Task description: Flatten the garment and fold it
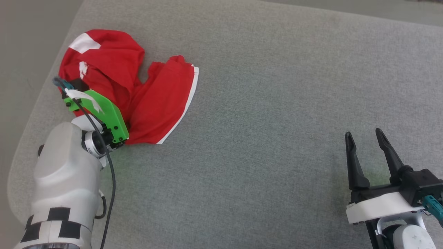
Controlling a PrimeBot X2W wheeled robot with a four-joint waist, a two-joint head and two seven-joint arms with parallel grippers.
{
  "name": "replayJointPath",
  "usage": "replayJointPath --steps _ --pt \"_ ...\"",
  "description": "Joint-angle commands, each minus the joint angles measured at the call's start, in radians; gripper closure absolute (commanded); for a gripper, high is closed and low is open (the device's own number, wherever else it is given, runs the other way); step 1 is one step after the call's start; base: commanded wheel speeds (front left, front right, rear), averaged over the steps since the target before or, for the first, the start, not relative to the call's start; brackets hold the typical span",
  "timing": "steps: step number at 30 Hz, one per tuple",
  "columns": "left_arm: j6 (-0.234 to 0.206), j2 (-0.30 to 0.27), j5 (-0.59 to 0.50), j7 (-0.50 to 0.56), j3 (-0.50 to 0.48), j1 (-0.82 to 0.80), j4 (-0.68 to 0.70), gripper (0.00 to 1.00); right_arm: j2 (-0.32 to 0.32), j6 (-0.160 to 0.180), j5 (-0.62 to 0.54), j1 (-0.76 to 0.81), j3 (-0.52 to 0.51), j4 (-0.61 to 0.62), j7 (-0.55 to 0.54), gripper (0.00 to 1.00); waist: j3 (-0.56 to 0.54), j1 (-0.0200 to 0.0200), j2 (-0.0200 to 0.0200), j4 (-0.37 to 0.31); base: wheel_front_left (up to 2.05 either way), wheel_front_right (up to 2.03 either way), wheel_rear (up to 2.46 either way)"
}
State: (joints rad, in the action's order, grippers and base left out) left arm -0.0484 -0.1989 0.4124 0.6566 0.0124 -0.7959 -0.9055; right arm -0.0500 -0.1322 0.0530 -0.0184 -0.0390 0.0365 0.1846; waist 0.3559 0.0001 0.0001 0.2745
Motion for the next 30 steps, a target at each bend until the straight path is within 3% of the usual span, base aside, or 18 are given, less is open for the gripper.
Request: replayJointPath --steps 1,2,3,12,18,25,30 --pt "0.000 0.036 0.007 0.017 0.014 0.033 -0.036 0.00 0.000 0.002 -0.006 -0.018 0.000 0.004 -0.001 0.00 0.022 -0.0001 -0.0001 -0.016 0.00 0.00 0.00" --pt "0.004 0.043 0.014 0.018 0.013 0.037 -0.037 0.59 0.000 0.002 -0.005 -0.021 0.000 0.003 -0.001 0.00 0.021 -0.0001 -0.0001 -0.012 0.00 0.00 0.00" --pt "0.006 0.047 0.020 0.002 0.008 0.039 -0.032 1.00 0.000 0.002 -0.005 -0.023 0.001 0.002 0.000 0.00 0.019 -0.0001 -0.0001 -0.009 0.00 0.00 0.00" --pt "0.042 0.022 0.044 -0.277 -0.039 -0.012 0.058 1.00 0.000 0.002 0.018 -0.015 0.022 -0.050 0.018 0.00 -0.076 -0.0001 -0.0001 0.025 0.00 0.00 0.00" --pt "0.118 -0.043 -0.002 -0.454 -0.006 -0.116 0.166 1.00 0.000 0.002 0.057 0.000 0.040 -0.093 0.038 0.00 -0.161 -0.0001 -0.0001 0.013 0.00 0.00 0.00" --pt "0.165 -0.076 -0.012 -0.495 0.059 -0.246 0.267 1.00 0.000 0.002 0.106 0.027 0.053 -0.152 0.062 0.00 -0.250 -0.0001 -0.0001 -0.040 0.00 0.00 0.00" --pt "0.177 -0.058 0.029 -0.472 0.137 -0.311 0.340 1.00 0.000 0.002 0.132 0.047 0.042 -0.185 0.073 0.00 -0.307 -0.0001 -0.0001 -0.102 0.00 0.00 0.00"
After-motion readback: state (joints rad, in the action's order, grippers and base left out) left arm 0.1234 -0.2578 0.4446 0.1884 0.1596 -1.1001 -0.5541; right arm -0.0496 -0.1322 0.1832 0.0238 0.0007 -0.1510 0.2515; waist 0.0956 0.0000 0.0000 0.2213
